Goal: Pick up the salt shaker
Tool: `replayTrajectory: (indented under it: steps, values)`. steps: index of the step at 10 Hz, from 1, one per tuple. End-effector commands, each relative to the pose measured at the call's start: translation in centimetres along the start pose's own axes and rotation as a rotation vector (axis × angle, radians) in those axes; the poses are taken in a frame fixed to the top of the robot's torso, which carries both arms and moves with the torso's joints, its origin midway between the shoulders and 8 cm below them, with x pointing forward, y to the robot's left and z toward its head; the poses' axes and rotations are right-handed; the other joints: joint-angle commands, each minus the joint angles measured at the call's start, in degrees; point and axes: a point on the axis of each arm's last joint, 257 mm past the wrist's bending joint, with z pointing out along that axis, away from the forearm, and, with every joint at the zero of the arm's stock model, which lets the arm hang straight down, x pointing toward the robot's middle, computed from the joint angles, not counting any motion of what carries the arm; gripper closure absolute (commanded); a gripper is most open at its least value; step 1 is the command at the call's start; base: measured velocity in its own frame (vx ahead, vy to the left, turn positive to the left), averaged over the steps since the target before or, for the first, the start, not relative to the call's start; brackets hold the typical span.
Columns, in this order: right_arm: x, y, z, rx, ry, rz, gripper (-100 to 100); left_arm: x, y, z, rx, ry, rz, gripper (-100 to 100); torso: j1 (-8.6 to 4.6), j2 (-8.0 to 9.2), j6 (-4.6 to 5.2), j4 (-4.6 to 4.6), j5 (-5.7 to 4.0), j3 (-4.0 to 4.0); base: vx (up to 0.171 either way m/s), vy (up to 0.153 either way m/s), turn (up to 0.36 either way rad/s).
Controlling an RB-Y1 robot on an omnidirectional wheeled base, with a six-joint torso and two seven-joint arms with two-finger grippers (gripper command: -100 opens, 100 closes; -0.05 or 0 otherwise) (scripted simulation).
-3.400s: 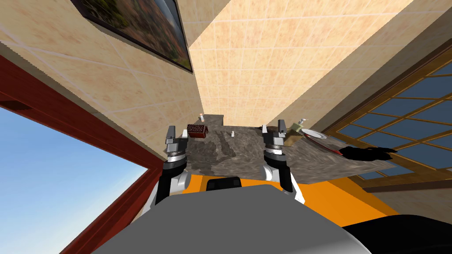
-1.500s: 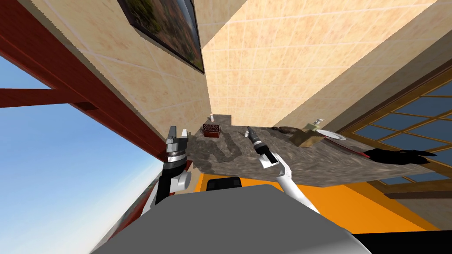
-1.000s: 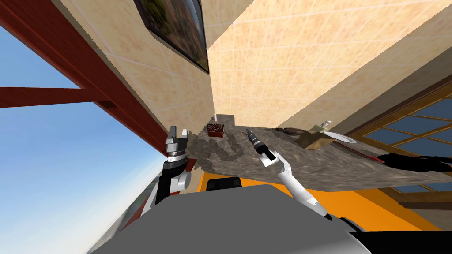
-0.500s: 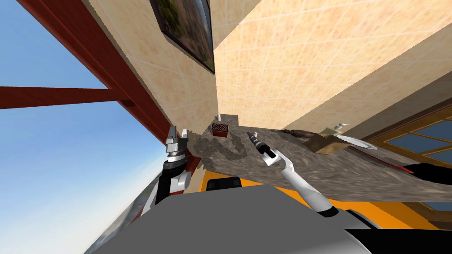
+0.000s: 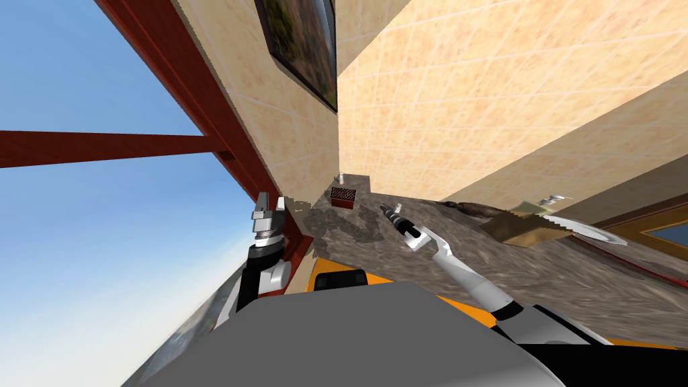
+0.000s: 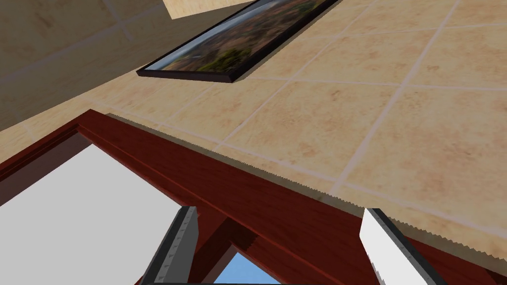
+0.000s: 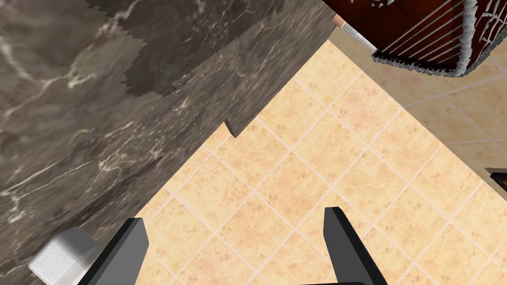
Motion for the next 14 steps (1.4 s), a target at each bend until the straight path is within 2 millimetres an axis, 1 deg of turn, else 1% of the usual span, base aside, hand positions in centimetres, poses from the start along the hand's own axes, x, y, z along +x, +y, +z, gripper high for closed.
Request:
replayTrajectory:
  steps: [1,2,3,4,5,6,7,8,9,10,11,13,14]
  values:
    - [-0.6,-1.7,-0.2,0.038,0.003,-0.031,-100,0.0,0.0,0.0,0.0,0.0,0.0,0,0.0,0.0,0.0,0.0,0.0,0.0,-0.002,0.032,0.084]
    - [-1.3,-4.1,-0.4,0.093,0.012,-0.075,-100,0.0,0.0,0.0,0.0,0.0,0.0,0,-0.05,0.01,0.05,0.0,-0.01,0.01,0.001,0.032,0.144]
    - [-1.4,-4.6,-0.4,0.103,0.011,-0.077,-100,0.0,0.0,0.0,0.0,0.0,0.0,0,-0.05,0.0,0.01,0.0,-0.01,0.0,0.0,0.028,0.092]
    - [-2.1,-7.3,-0.7,0.165,0.019,-0.115,-100,0.0,0.0,0.0,0.0,0.0,0.0,0,-0.07,0.0,0.04,0.0,-0.02,0.0,-0.011,0.033,0.163]
    - [-2.5,-7.4,-0.8,0.167,0.017,-0.123,-100,0.0,0.0,0.0,0.0,0.0,0.0,0,-0.06,0.03,0.02,0.0,-0.02,0.01,-0.009,0.024,0.095]
    - [-3.6,-10.2,-1.4,0.23,0.021,-0.166,-100,0.0,0.0,0.0,0.0,0.0,0.0,0,-0.08,0.03,0.05,0.01,-0.01,0.02,-0.007,0.029,0.18]
    - [-3.7,-10.2,-1.4,0.23,0.021,-0.167,-100,0.0,0.0,0.0,0.0,0.0,0.0,0,-0.07,0.02,0.01,0.0,-0.02,0.01,-0.003,0.019,0.093]
    - [-4.6,-12.9,-2.1,0.29,0.027,-0.203,-100,0.0,0.0,0.0,0.0,0.0,0.0,0,-0.1,0.03,0.06,0.01,-0.01,0.02,-0.005,0.022,0.178]
    - [-4.9,-12.9,-2.2,0.292,0.025,-0.209,-100,0.0,0.0,0.0,0.0,0.0,0.0,0,-0.1,0.02,0.02,0.0,-0.02,0.01,-0.006,0.012,0.081]
    - [-6.3,-15.6,-3.2,0.352,0.027,-0.25,-100,0.0,0.0,0.0,0.0,0.0,0.0,0,-0.13,0.04,0.06,0.01,-0.02,0.02,-0.011,0.012,0.169]
    - [-6.3,-15.6,-3.2,0.352,0.027,-0.25,-100,0.0,0.0,0.0,0.0,0.0,0.0,0,-0.13,0.04,0.02,0.01,-0.03,0.03,-0.011,0.006,0.093]
    - [-9.0,-20.1,-5.5,0.457,0.033,-0.324,-100,0.0,0.0,0.0,0.0,0.0,0.0,0,-0.15,0.06,0.04,0.01,-0.04,0.04,-0.017,0.01,0.238]
    - [-9.2,-20.4,-5.7,0.464,0.031,-0.326,-100,0.0,0.0,0.0,0.0,0.0,0.0,0,-0.14,0.07,0.0,0.02,-0.03,0.04,-0.015,0.0,0.099]
